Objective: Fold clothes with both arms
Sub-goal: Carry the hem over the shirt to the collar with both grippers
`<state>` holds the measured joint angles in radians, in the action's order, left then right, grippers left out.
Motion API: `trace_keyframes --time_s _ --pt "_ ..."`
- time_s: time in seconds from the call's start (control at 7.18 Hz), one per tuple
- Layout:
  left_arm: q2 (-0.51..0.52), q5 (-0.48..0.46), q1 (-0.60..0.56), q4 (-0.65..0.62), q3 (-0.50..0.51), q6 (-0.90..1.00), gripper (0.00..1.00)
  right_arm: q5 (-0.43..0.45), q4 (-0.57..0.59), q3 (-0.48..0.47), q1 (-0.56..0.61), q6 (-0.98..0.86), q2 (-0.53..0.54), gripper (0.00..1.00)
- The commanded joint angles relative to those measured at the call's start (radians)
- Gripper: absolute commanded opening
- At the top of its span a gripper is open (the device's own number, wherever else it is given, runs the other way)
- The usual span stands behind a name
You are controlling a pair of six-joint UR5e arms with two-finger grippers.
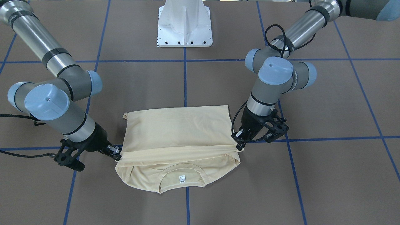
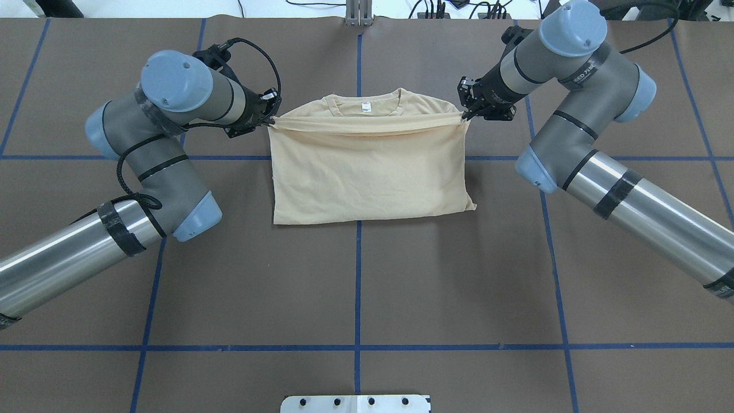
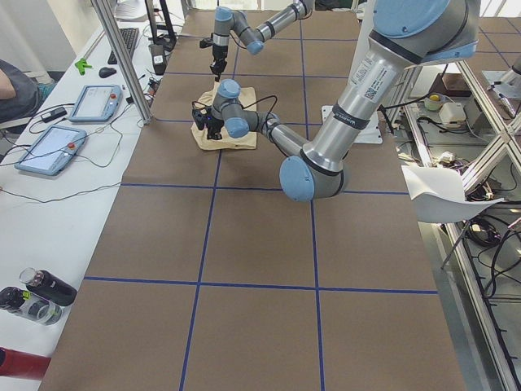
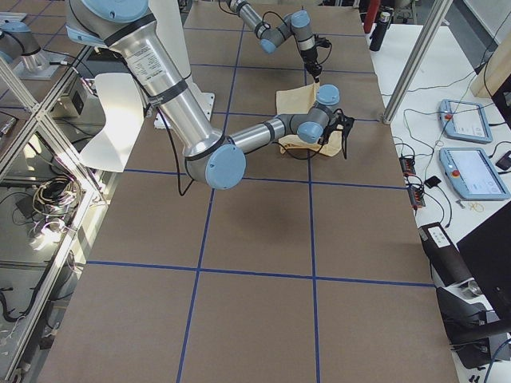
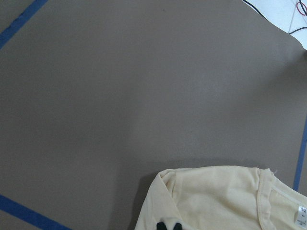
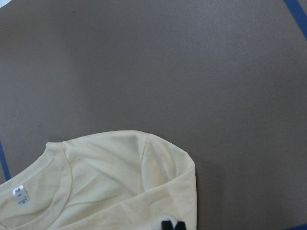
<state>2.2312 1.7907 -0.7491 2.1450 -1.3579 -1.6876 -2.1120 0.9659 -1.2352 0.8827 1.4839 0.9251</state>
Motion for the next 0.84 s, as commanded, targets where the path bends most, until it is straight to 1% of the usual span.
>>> trace_keyframes --time_s 0.0,0.28,0.56,0.7 --pt "0.011 -0.019 0.001 0.009 0.028 -0.014 0.0 0.021 0.001 0.063 -0.013 0.001 -0.047 0.0" --pt "0.051 -0.034 0.004 0.009 0.094 -0.035 0.0 0.024 -0.001 0.082 -0.011 0.001 -0.064 0.0" --pt "0.048 -0.034 0.002 0.01 0.092 -0.034 0.0 0.024 -0.004 0.08 0.011 0.001 -0.068 0.0" --pt "0.047 -0.034 0.001 0.01 0.092 -0.031 0.0 0.024 -0.004 0.08 0.04 -0.001 -0.071 0.0"
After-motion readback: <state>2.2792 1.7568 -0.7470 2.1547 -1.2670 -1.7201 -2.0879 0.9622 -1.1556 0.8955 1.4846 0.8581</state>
